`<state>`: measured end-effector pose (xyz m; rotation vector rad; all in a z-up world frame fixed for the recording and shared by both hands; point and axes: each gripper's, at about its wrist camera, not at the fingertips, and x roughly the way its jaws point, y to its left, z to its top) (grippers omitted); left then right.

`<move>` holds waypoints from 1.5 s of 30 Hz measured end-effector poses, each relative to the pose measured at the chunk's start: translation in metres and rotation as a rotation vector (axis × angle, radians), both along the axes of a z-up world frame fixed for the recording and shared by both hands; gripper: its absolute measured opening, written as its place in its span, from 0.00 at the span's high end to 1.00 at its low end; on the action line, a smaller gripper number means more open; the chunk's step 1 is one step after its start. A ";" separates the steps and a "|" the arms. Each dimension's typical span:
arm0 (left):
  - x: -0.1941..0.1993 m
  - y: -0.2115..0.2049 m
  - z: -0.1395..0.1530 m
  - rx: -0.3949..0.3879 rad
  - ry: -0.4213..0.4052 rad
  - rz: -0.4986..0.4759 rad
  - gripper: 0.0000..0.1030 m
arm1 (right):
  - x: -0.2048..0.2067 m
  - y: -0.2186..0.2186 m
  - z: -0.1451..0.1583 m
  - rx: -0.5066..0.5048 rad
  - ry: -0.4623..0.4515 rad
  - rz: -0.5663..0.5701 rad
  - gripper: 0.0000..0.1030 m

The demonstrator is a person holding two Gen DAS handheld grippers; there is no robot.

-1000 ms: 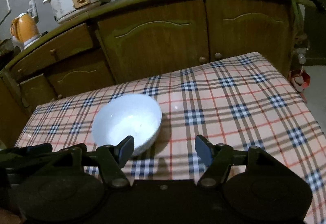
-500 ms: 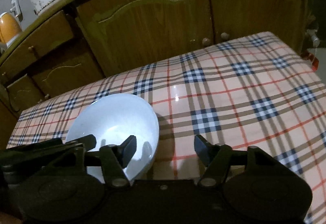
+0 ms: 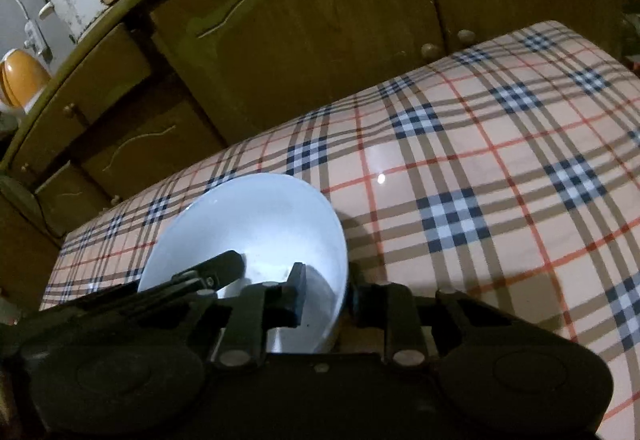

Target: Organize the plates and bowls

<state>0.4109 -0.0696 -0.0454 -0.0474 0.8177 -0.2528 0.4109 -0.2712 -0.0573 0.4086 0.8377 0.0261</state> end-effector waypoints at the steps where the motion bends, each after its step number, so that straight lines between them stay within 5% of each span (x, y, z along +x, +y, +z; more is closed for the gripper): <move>1: -0.002 0.000 0.000 -0.002 0.005 0.005 0.72 | -0.002 0.001 0.000 -0.008 0.000 0.003 0.72; 11: -0.039 0.000 0.018 0.001 0.001 0.016 0.73 | -0.040 0.008 0.016 -0.026 -0.005 0.011 0.72; 27: -0.128 -0.010 0.083 0.017 -0.107 0.003 0.73 | -0.136 0.013 0.090 -0.073 -0.109 0.008 0.72; 45: -0.184 -0.011 0.108 0.013 -0.160 0.016 0.74 | -0.203 0.022 0.126 -0.091 -0.164 0.008 0.72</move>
